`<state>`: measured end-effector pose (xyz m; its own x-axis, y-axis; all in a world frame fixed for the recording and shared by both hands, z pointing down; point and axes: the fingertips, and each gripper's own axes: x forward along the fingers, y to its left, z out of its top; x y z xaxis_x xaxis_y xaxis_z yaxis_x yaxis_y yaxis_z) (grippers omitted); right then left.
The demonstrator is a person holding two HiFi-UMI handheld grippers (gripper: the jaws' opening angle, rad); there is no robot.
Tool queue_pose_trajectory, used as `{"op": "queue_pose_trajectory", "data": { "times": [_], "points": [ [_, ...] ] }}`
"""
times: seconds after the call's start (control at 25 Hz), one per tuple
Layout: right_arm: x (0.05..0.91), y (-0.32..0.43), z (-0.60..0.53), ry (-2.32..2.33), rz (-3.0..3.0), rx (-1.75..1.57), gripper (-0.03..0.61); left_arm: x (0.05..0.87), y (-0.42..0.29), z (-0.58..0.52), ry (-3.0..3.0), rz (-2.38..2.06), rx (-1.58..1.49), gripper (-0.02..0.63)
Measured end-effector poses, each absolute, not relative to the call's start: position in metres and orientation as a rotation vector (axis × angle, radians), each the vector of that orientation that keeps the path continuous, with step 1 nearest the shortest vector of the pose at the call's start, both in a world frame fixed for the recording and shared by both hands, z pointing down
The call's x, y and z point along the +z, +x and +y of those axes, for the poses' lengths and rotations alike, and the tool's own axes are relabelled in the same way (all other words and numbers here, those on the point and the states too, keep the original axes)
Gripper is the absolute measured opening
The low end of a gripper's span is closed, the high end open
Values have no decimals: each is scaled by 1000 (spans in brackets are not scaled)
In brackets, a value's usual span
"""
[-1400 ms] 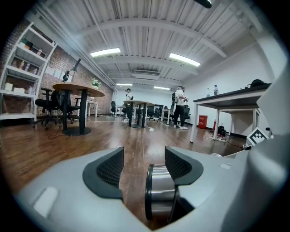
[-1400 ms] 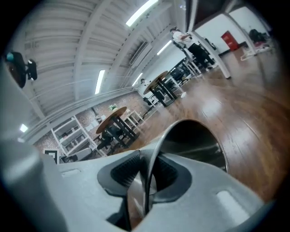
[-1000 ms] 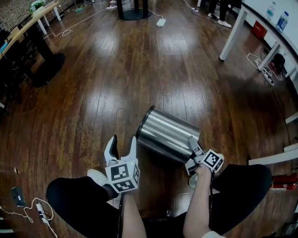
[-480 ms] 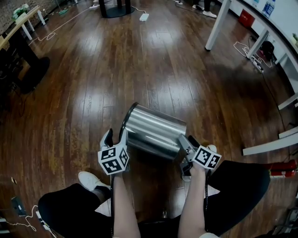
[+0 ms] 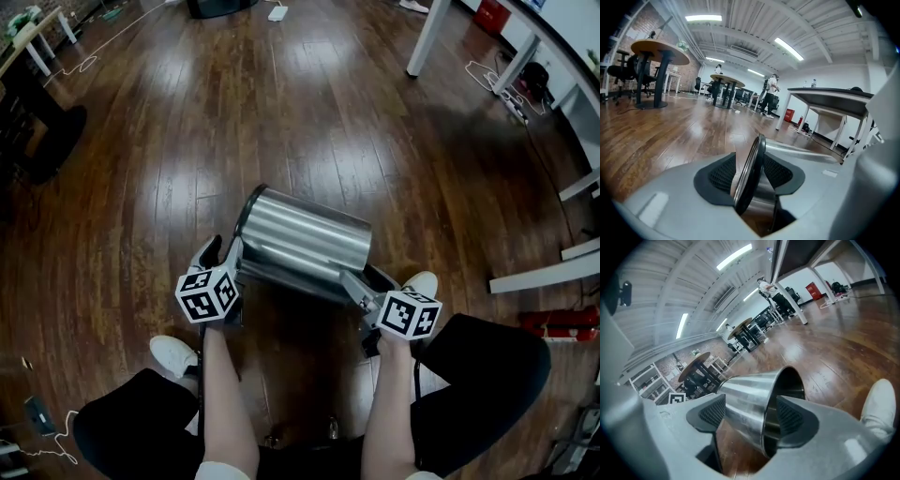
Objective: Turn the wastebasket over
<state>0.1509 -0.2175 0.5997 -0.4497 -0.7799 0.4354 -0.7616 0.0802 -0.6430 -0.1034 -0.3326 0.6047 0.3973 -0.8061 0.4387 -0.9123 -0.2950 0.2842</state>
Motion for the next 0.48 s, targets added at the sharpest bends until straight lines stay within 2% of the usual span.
{"op": "queue_pose_trajectory", "data": {
  "times": [0.08, 0.2, 0.28, 0.4, 0.48],
  "points": [
    [606, 150, -213, -1643, 2296, -1339, 327, 605, -98, -333, 2204, -1433, 257, 188],
    [612, 146, -209, -1642, 2321, -1347, 318, 602, -90, -333, 2233, -1397, 215, 103],
    [614, 143, -207, -1636, 2345, -1358, 299, 601, -87, -335, 2244, -1402, 218, 98],
    [618, 144, -205, -1685, 2386, -1363, 219, 602, -85, -334, 2257, -1384, 248, 91],
    [623, 149, -203, -1763, 2439, -1332, 135, 602, -85, -332, 2267, -1361, 293, 86]
  ]
}}
